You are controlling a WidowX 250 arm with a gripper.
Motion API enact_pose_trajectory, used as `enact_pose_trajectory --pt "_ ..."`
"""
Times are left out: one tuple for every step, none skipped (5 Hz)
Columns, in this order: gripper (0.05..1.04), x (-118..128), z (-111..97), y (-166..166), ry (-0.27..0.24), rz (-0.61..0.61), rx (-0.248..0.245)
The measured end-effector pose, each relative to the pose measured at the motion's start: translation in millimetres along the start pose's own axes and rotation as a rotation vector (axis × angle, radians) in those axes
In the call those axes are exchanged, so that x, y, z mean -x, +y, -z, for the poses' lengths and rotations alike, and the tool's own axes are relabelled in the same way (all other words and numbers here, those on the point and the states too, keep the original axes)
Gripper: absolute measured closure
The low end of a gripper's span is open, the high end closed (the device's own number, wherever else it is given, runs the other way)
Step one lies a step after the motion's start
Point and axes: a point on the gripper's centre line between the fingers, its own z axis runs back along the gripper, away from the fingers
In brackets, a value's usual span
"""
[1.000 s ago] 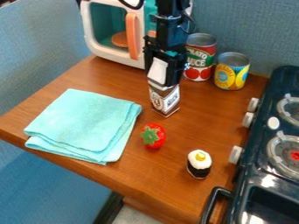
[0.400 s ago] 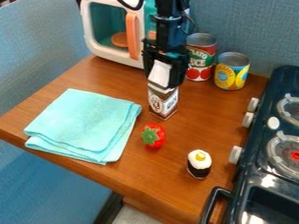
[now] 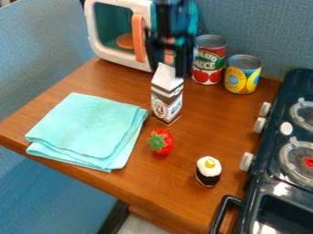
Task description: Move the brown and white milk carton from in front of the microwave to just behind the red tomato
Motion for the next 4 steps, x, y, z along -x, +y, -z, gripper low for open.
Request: enact_pose_trajectory --pt "0.079 2 -23 -4 -0.139 0.045 0.117" --pt "0.079 16 -45 4 -0.213 0.03 0.149" --pt "0.079 36 -64 29 -0.151 -0.064 -0.056" --pt "0.079 50 -69 49 -0.071 -0.066 -0.182"
